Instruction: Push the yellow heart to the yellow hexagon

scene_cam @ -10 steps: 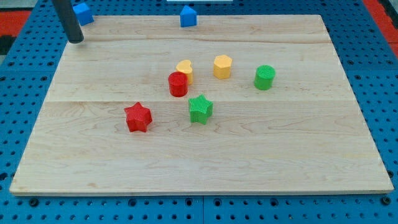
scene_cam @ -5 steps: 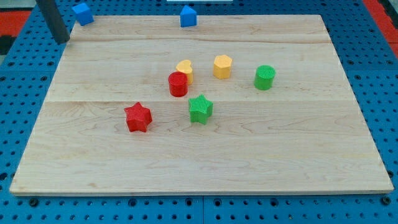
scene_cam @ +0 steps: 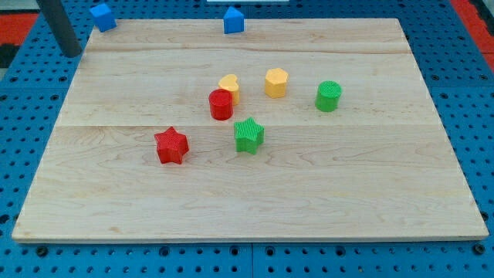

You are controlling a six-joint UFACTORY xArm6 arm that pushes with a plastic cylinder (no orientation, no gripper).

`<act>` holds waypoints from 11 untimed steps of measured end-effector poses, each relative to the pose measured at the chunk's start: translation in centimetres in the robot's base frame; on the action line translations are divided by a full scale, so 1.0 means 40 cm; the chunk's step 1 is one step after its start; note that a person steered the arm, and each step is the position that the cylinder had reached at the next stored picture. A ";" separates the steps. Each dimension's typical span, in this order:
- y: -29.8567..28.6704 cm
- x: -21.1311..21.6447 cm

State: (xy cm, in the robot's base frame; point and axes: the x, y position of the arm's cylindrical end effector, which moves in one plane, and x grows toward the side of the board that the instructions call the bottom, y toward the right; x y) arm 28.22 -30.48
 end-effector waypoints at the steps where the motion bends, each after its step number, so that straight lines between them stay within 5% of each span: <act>1: 0.000 0.004; 3: 0.019 0.009; 6: 0.162 0.161; 11: 0.555 0.237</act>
State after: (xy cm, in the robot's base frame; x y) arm 37.68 -8.26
